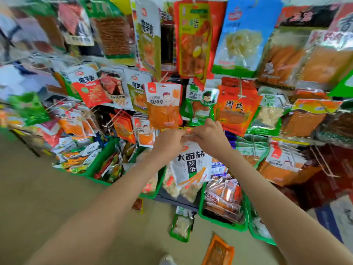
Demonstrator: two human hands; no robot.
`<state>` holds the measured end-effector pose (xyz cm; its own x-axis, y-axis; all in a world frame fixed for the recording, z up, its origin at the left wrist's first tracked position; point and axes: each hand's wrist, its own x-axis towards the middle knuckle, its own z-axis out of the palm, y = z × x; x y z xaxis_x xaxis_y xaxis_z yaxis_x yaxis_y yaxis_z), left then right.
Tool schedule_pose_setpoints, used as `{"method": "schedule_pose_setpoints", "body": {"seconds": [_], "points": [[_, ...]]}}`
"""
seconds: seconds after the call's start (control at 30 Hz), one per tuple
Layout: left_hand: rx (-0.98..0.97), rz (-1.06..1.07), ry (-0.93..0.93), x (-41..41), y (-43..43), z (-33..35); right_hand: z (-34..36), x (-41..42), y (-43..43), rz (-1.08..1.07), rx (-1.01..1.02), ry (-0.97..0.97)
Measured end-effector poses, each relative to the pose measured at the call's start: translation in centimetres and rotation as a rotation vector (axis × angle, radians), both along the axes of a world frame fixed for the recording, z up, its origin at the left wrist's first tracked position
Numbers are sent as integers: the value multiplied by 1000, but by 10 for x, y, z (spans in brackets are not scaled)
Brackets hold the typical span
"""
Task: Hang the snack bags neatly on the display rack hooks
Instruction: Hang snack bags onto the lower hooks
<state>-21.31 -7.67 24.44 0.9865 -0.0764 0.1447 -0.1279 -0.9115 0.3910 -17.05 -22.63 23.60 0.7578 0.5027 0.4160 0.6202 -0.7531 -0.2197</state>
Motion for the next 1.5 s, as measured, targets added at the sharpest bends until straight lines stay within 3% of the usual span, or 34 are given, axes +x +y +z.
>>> {"method": "schedule_pose_setpoints", "body": {"seconds": [0.27,0.7,0.87,1.03,1.13,1.27,1.5], "points": [[25,182,-82,-26,139,7,5,1,149,235,36,48],[-5,219,-39,-7,412,28,-2,46,429,318,138,100],[-52,169,25,29,475,47,19,69,481,316,219,100],[-75,152,-16,72,513,51,32,110,511,226,162,112],[2,140,10,96,530,58,35,137,529,372,253,176],[218,142,215,122,562,60,34,164,559,440,283,143],[137,155,62,155,616,38,30,194,614,380,246,307]]}}
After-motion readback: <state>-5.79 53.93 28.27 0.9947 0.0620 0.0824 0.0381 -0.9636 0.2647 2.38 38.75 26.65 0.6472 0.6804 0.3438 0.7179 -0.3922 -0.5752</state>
